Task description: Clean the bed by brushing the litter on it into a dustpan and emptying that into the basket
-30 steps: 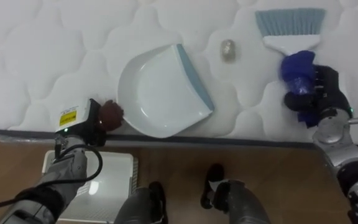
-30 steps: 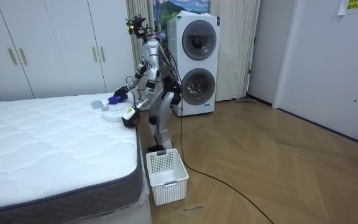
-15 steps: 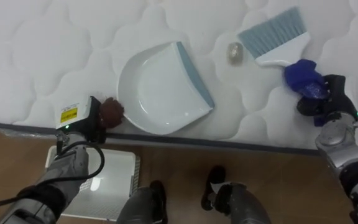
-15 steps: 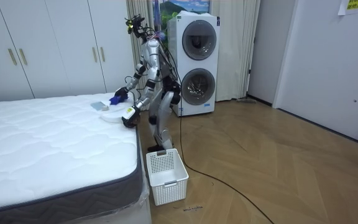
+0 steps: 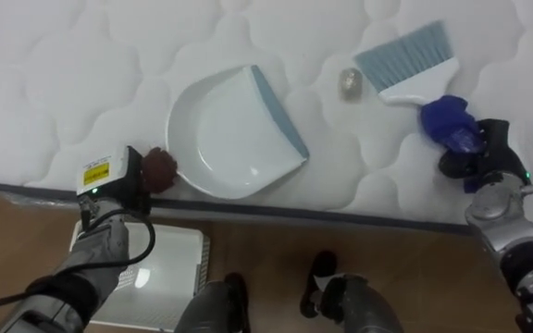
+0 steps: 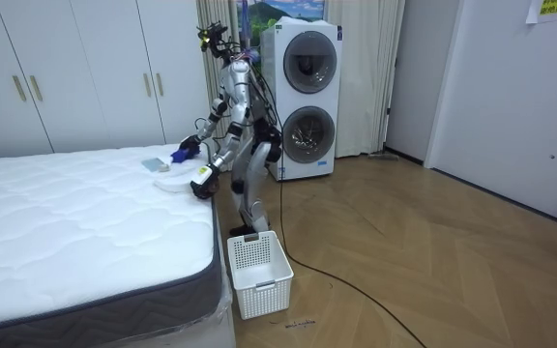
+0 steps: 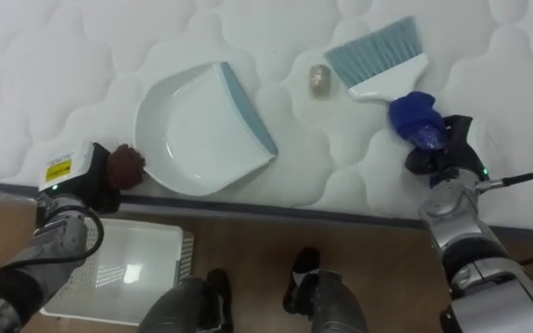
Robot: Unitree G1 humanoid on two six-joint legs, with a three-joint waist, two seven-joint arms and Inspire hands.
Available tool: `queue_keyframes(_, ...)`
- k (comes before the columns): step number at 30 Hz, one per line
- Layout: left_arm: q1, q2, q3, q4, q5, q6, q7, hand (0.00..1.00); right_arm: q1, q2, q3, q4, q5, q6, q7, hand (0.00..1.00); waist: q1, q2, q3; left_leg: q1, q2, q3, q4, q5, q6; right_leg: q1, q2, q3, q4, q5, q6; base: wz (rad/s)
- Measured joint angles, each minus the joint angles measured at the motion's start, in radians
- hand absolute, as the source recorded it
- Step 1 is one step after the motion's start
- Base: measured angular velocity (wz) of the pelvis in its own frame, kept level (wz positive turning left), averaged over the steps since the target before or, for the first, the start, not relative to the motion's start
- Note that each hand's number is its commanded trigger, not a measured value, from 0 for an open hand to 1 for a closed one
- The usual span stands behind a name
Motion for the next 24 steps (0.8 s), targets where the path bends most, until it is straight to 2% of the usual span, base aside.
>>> queue_keyframes(6, -0.004, 0.002, 0.001, -0.003, 0.030, 0.019, 0.000, 1.00, -0.020, -0.001, -0.007, -0.002, -0.131, 0.040, -0.033, 1.00, -0.016, -0.013, 0.0017, -0.002, -0.004, 0.005, 0.007, 0.000, 0.008, -0.002, -0.015, 0.003, 0.012, -0.003, 0.006, 0.03)
queue_keyframes(8, -0.008, 0.010, 0.004, -0.003, 0.051, 0.019, 0.000, 1.00, -0.034, -0.001, -0.006, -0.003, -0.193, 0.053, -0.038, 1.00, -0.014, -0.030, 0.0010, -0.003, -0.005, 0.014, 0.009, 0.000, 0.008, -0.013, -0.017, 0.013, 0.026, -0.003, 0.006, -0.09)
queue_keyframes(10, -0.021, 0.034, 0.002, -0.003, 0.080, 0.019, 0.000, 1.00, -0.052, -0.003, -0.002, -0.002, -0.264, 0.066, -0.043, 1.00, -0.015, -0.061, 0.0029, -0.004, -0.004, 0.023, 0.013, 0.000, 0.008, -0.024, -0.016, 0.025, 0.030, -0.003, 0.003, -0.10)
queue_keyframes(13, -0.024, 0.053, 0.001, -0.005, 0.113, 0.020, 0.000, 1.00, -0.077, -0.012, 0.005, -0.002, -0.386, 0.094, -0.056, 1.00, -0.017, -0.080, 0.0030, -0.003, -0.002, 0.025, 0.016, 0.000, 0.009, -0.022, -0.014, 0.026, 0.027, 0.002, 0.002, -0.05)
queue_keyframes(16, -0.031, 0.057, 0.002, -0.013, 0.146, 0.030, 0.004, 1.00, -0.099, -0.039, 0.007, -0.005, -0.534, 0.112, -0.058, 1.00, -0.018, -0.098, 0.0039, -0.005, -0.002, 0.027, 0.019, 0.000, 0.010, -0.023, -0.015, 0.027, 0.027, 0.005, 0.001, -0.01)
queue_keyframes(20, -0.033, 0.080, 0.000, -0.014, 0.183, 0.038, 0.022, 1.00, -0.148, -0.068, 0.067, -0.006, -0.671, 0.147, -0.067, 1.00, -0.015, -0.126, 0.0035, -0.006, 0.013, 0.032, 0.019, 0.000, 0.010, -0.020, -0.007, 0.020, 0.014, 0.012, -0.005, -0.04)
queue_keyframes(22, -0.033, 0.088, 0.001, -0.016, 0.214, 0.040, 0.027, 1.00, -0.177, -0.079, 0.088, -0.012, -0.765, 0.170, -0.068, 1.00, -0.009, -0.134, 0.0059, -0.002, 0.020, 0.033, 0.018, 0.000, 0.009, -0.014, 0.003, 0.019, 0.001, 0.020, -0.008, -0.09)
queue_keyframes(24, -0.035, 0.093, 0.001, -0.019, 0.222, 0.040, 0.027, 1.00, -0.183, -0.092, 0.114, -0.033, -0.826, 0.174, -0.067, 1.00, -0.007, -0.144, 0.0089, 0.001, 0.020, 0.036, 0.016, 0.000, 0.008, -0.013, 0.004, 0.022, 0.001, 0.020, -0.008, -0.05)
